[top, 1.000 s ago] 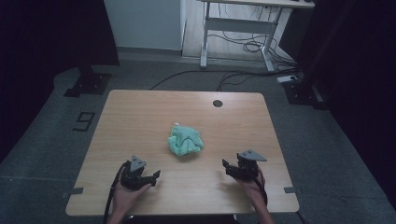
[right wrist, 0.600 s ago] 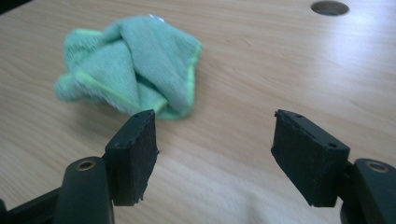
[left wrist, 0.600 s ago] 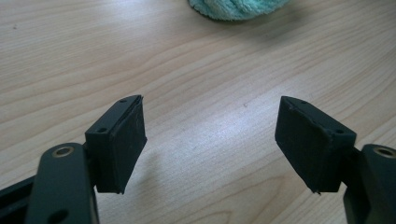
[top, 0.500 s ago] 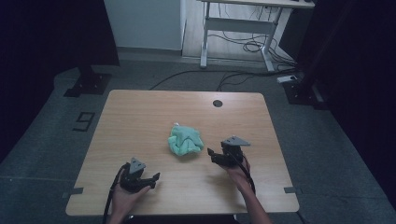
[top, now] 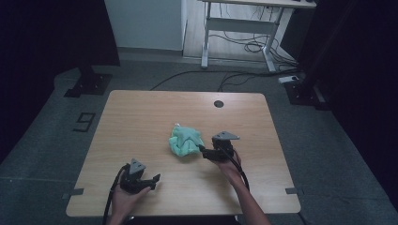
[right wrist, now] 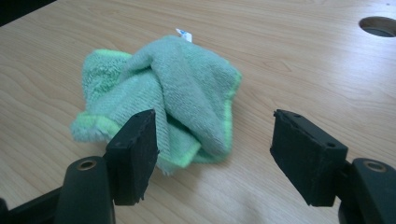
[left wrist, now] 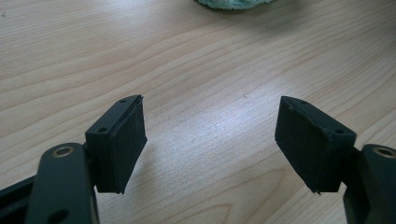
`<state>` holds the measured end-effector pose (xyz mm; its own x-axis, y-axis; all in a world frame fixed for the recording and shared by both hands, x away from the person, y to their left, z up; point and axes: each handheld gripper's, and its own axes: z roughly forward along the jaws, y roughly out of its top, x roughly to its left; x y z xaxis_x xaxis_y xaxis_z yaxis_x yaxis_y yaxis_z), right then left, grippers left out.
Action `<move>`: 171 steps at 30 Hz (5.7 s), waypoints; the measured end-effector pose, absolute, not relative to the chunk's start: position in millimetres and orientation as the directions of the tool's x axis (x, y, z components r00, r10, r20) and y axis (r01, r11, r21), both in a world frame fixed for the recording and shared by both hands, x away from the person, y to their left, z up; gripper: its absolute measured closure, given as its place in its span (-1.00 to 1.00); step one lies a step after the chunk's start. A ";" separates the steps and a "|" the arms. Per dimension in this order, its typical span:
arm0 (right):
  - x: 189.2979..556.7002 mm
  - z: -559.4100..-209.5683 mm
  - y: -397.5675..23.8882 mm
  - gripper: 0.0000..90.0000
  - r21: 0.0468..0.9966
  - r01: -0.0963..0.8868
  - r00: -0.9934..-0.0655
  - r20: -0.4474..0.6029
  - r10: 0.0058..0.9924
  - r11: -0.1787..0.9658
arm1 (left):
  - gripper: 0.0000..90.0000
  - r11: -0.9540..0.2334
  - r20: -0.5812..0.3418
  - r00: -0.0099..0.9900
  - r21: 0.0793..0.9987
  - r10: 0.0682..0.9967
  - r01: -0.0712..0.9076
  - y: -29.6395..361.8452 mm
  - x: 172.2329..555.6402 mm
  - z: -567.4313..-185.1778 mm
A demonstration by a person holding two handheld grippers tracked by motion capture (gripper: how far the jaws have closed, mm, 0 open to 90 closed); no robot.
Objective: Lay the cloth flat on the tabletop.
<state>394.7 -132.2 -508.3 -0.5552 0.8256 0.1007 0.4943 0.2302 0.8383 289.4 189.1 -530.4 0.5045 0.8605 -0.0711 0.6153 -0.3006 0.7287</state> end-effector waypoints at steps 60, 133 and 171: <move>434.0 -542.1 -77.6 0.64 0.771 0.538 -0.653 0.124 0.747 0.342 | -0.44 -0.302 -0.079 0.507 0.722 0.858 0.622 190.3 288.8 -533.2; 297.0 -546.1 -152.8 0.66 0.833 0.492 -0.646 0.154 0.748 0.253 | -0.36 -0.336 -0.078 0.598 0.766 0.797 0.547 156.5 280.1 -518.5; 306.9 -496.4 -168.3 -0.17 0.890 0.410 -0.629 0.120 0.768 0.197 | 0.79 -0.395 -0.136 0.706 0.748 0.695 0.533 118.0 295.9 -532.1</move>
<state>306.9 -168.3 -496.4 -0.6287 0.7684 0.1196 0.4103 0.1972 0.8904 295.9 118.0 -532.1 0.7055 0.6955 -0.1362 0.5334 -0.3946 0.7482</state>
